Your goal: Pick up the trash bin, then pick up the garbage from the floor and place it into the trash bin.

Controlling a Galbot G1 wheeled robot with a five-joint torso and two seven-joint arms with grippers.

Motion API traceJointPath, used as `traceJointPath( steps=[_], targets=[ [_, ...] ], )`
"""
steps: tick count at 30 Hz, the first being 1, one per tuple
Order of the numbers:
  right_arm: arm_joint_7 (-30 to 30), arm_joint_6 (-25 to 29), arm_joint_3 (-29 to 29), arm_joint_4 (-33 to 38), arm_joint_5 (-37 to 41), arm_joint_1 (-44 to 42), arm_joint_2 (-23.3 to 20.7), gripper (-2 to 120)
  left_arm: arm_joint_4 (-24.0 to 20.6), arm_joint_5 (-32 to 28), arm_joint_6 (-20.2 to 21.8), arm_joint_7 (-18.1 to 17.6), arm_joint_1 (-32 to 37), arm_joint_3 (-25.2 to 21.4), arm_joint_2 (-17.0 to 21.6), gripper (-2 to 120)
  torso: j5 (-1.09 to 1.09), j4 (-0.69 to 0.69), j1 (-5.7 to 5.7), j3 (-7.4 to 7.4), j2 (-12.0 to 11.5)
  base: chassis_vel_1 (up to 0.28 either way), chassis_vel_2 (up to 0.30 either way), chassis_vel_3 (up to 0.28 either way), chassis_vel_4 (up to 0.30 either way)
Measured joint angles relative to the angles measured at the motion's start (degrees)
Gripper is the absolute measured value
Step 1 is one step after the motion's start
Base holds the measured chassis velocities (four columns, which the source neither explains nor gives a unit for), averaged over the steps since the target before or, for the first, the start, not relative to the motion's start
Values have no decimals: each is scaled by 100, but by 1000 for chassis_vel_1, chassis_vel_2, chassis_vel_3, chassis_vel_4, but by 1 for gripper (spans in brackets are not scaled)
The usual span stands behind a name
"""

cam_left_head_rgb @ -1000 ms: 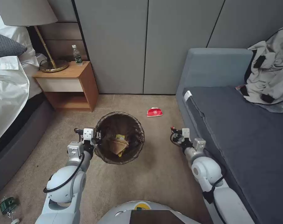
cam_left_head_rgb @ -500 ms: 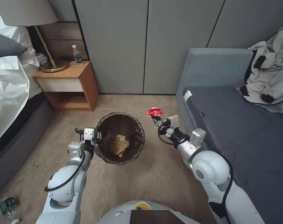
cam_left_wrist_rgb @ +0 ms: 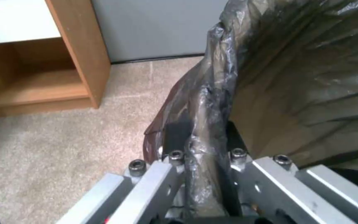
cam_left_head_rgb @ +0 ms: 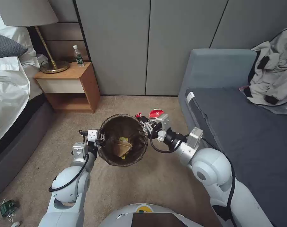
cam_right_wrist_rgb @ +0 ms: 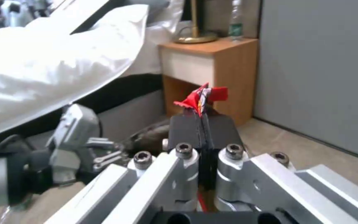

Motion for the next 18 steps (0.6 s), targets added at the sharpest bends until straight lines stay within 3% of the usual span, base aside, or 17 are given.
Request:
traceJointPath(
  steps=[18],
  targets=[
    [183,-58,-1099,-621,-277,408,104,0,52,79,27,-2,-19,48,-24,3,0,1,0,0,0,0,0,0,0]
  ],
)
